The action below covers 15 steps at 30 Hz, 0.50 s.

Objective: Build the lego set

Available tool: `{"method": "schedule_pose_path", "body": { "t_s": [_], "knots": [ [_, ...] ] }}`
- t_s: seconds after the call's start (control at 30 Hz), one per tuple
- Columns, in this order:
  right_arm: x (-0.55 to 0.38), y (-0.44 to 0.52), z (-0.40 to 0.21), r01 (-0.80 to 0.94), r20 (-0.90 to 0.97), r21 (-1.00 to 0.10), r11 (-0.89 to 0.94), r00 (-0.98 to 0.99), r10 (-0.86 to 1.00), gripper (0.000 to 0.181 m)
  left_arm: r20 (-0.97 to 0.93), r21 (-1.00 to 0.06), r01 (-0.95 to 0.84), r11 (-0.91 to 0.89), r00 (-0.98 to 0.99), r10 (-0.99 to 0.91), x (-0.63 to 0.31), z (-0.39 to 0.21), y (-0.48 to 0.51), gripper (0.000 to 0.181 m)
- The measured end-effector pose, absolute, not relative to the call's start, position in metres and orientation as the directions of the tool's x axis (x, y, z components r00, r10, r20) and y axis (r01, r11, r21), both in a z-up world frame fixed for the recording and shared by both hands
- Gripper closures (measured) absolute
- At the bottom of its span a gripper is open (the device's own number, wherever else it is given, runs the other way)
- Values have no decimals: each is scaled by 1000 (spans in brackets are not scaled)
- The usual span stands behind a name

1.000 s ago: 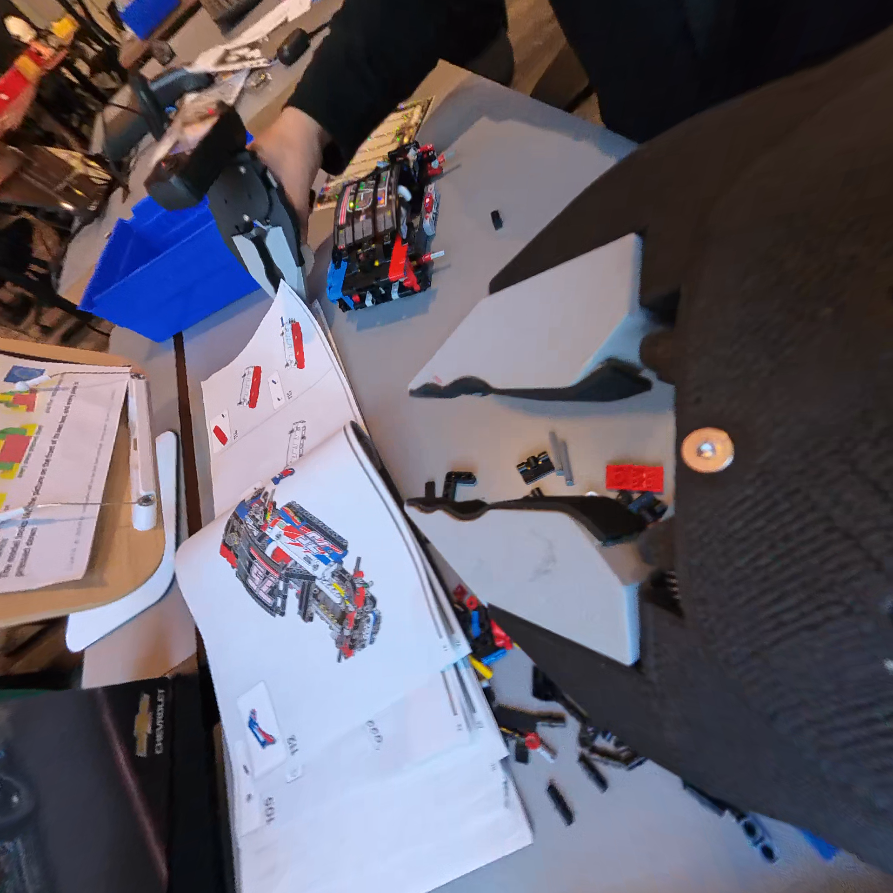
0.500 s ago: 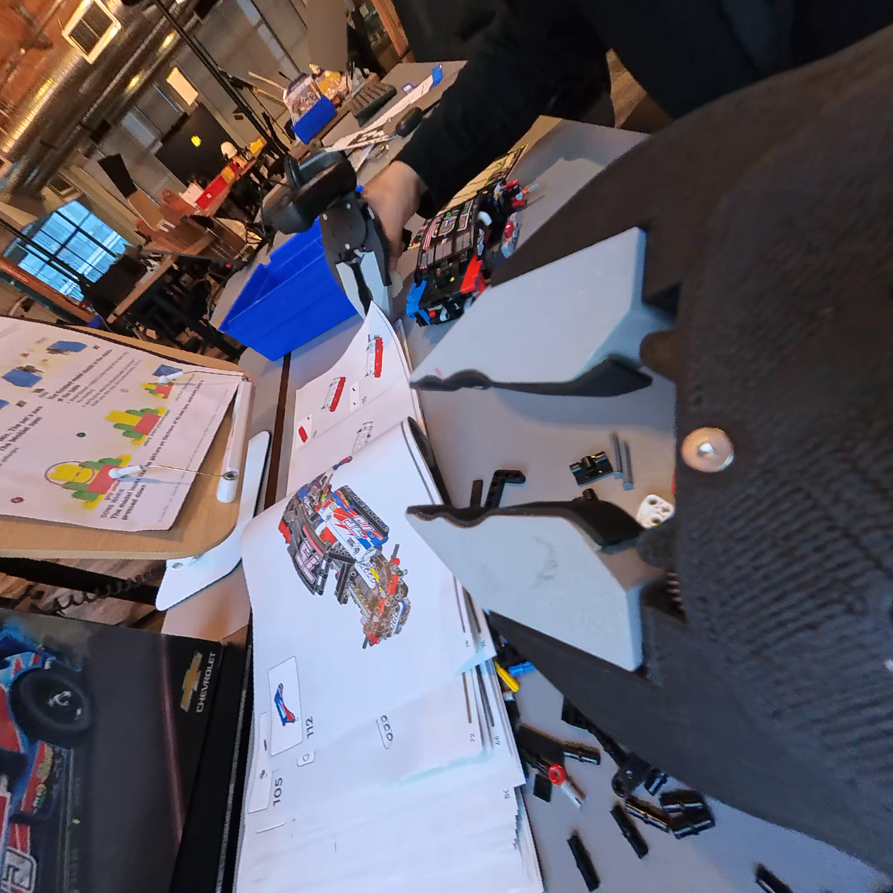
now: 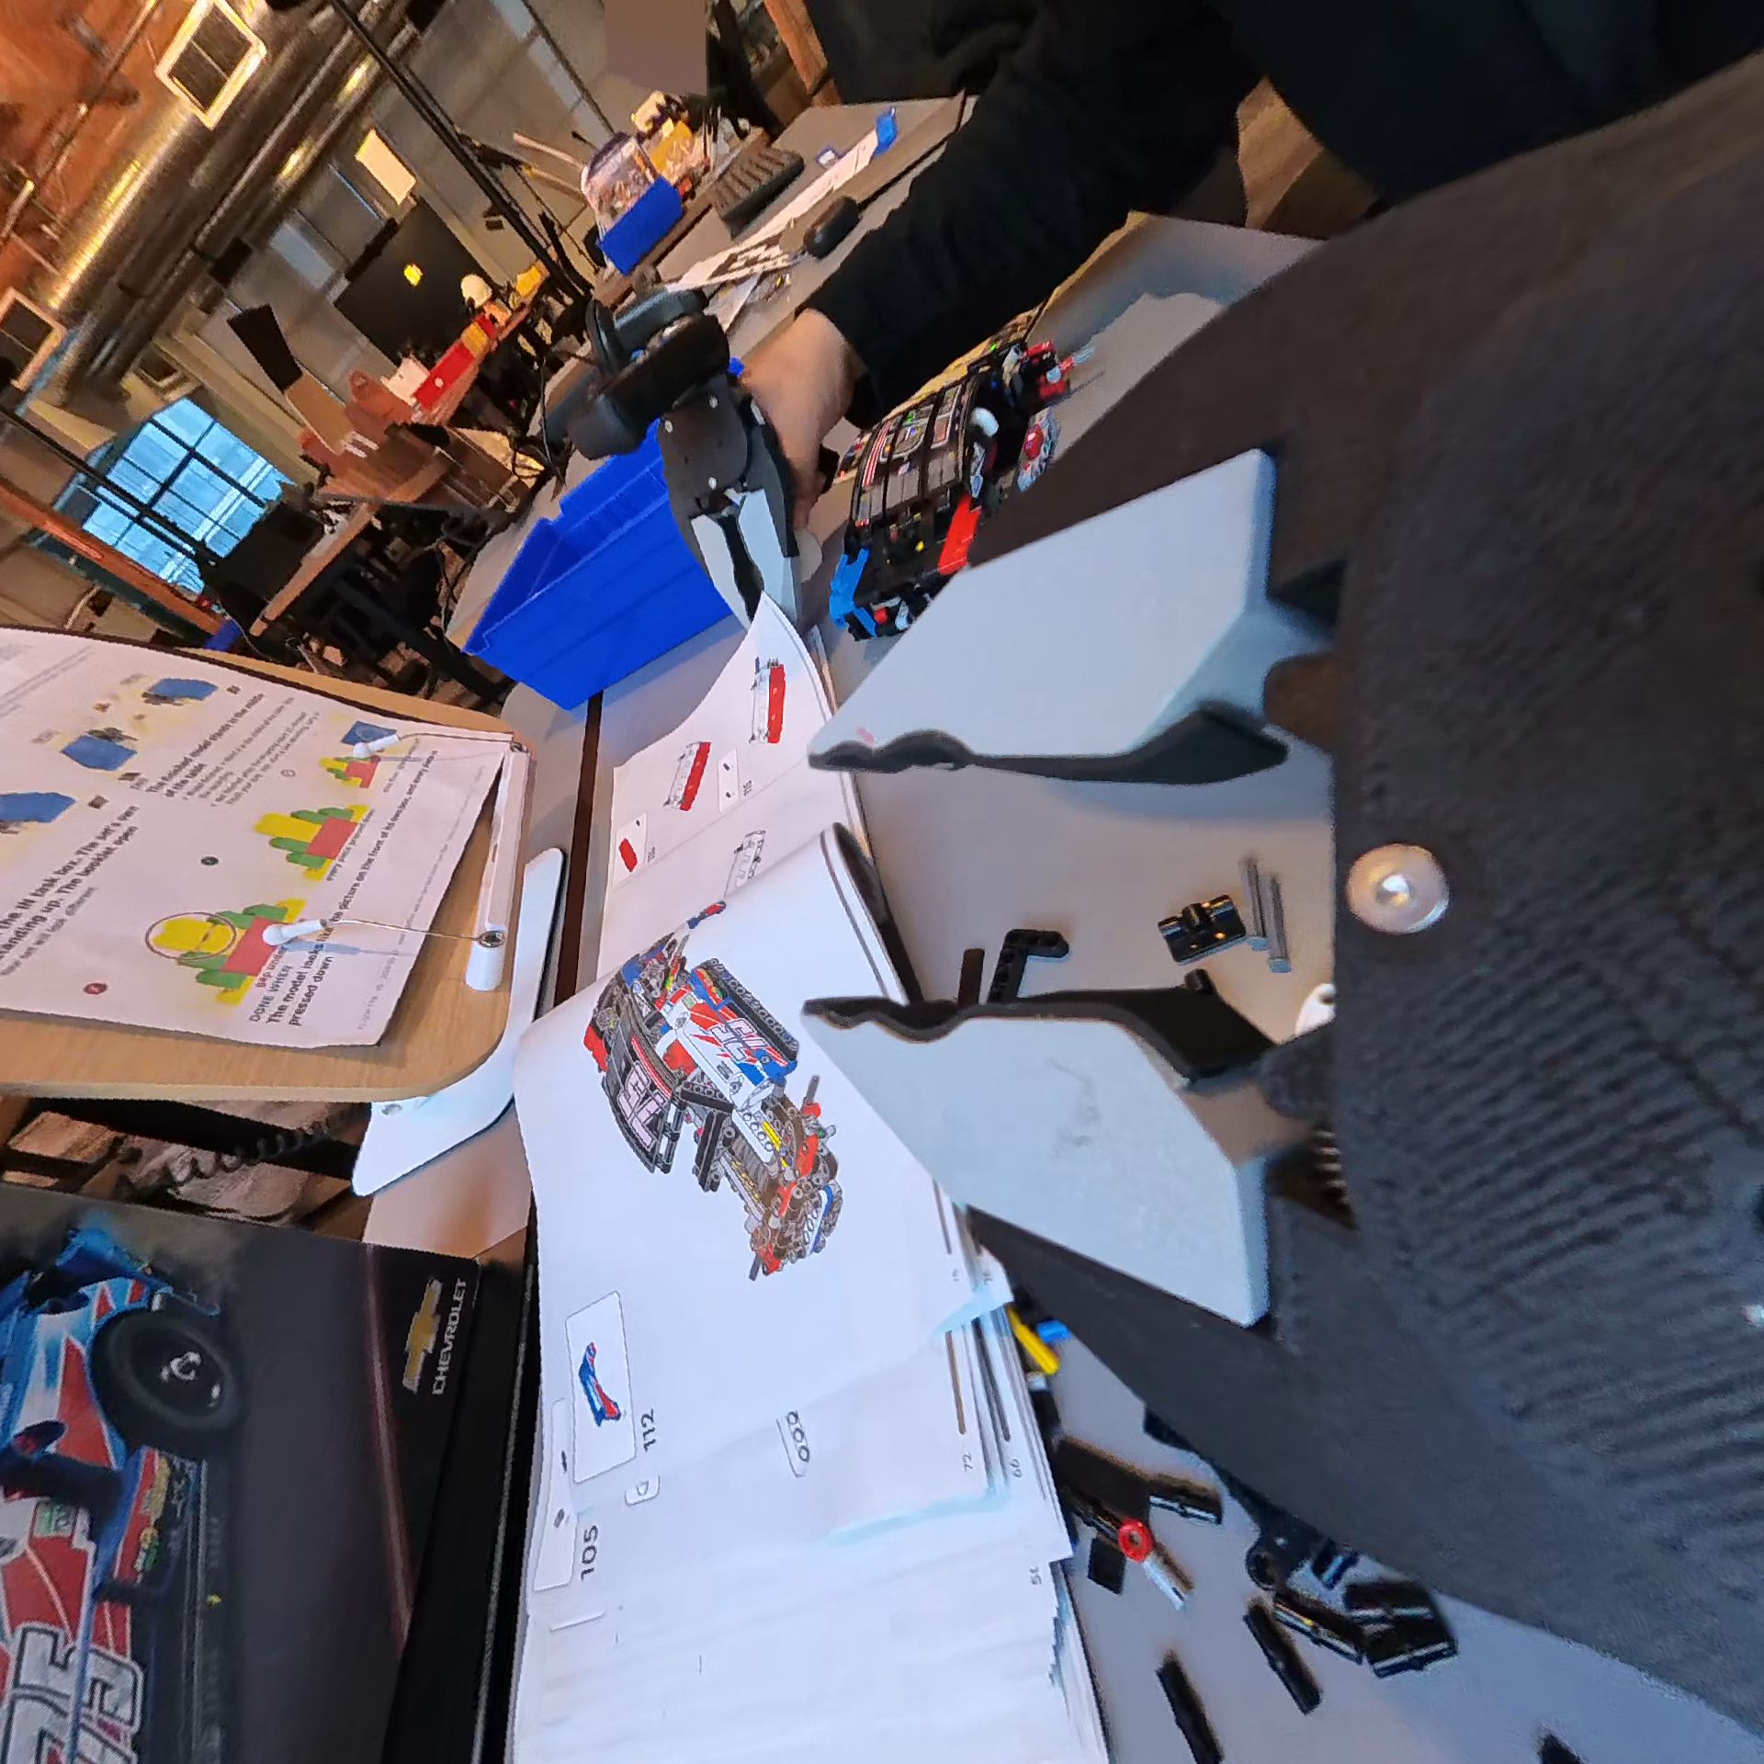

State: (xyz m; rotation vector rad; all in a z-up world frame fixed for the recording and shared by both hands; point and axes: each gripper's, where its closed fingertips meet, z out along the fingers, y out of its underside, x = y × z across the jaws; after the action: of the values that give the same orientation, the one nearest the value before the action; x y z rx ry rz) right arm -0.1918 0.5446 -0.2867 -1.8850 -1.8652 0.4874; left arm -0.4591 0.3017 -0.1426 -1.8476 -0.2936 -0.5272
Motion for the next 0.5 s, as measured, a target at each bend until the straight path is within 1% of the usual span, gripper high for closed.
{"method": "schedule_pose_path", "body": {
  "t_s": [0.1, 0.3, 0.4, 0.5],
  "knots": [
    [-192, 538, -285, 832, -17, -554, -32, 27, 999, 149, 501, -818, 457, -349, 864, -43, -459, -148, 298, 136],
    [-191, 529, -282, 817, -151, -564, -118, 39, 988, 136, 493, -816, 450, -364, 870, -30, -460, -151, 290, 136],
    [-189, 527, -281, 816, -174, -561, -137, 46, 984, 136, 499, -812, 455, -366, 866, -30, -460, -152, 287, 136],
    [-189, 529, -281, 811, -189, -561, -165, 69, 980, 142, 503, -809, 459, -368, 864, -29, -459, -153, 284, 136]
  ]
}}
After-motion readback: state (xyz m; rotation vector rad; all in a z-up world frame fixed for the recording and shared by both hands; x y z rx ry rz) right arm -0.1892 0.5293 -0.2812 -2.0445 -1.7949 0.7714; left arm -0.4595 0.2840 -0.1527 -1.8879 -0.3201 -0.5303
